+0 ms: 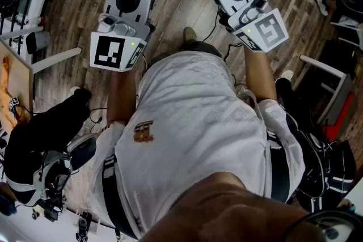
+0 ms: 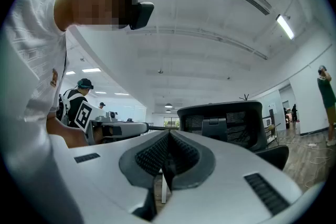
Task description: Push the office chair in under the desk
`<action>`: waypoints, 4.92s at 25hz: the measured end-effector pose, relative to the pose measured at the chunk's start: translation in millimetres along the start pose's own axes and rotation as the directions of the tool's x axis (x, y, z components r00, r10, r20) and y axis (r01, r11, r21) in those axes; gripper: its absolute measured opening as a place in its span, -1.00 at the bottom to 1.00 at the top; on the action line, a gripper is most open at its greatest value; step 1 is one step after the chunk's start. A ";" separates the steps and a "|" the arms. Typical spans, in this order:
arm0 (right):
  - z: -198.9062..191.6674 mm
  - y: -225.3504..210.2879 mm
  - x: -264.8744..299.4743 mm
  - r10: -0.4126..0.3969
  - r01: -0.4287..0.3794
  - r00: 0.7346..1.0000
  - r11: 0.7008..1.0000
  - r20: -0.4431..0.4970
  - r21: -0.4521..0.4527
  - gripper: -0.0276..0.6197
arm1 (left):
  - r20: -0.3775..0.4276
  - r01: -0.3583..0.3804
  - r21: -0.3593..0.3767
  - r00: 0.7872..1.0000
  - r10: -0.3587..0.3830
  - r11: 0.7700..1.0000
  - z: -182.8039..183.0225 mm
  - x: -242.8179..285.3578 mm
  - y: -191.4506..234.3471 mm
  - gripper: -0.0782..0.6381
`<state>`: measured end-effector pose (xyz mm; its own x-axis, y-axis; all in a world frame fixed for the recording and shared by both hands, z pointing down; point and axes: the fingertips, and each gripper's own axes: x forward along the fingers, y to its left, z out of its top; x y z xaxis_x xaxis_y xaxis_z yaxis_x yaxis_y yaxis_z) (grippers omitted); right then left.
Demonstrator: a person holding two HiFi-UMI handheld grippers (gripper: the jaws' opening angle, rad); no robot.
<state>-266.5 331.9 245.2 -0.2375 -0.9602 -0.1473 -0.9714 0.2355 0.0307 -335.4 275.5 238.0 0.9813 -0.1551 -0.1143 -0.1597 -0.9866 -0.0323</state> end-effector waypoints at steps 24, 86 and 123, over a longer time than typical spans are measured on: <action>-6.1 -72.1 1.4 0.039 -0.048 0.995 0.994 -0.091 -0.093 -0.80 | -0.089 -0.108 0.187 0.988 0.126 0.976 -11.0 30.1 45.3 -0.52; -150.1 -246.0 89.5 -0.239 -0.498 0.806 0.220 -0.542 -0.839 -0.14 | -0.506 0.305 0.852 0.693 0.514 0.426 -148.4 153.4 136.1 0.16; -169.4 -336.2 160.2 -0.238 -0.441 0.855 0.133 -0.460 -0.888 -0.14 | -0.501 0.253 0.851 0.654 0.568 0.460 -164.6 230.5 198.1 0.16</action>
<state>21.1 73.4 378.7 0.0253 -0.9465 0.3217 -0.0296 0.3209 0.9466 -123.1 36.1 368.6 0.6046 -0.6863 0.4042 0.0830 -0.4504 -0.8889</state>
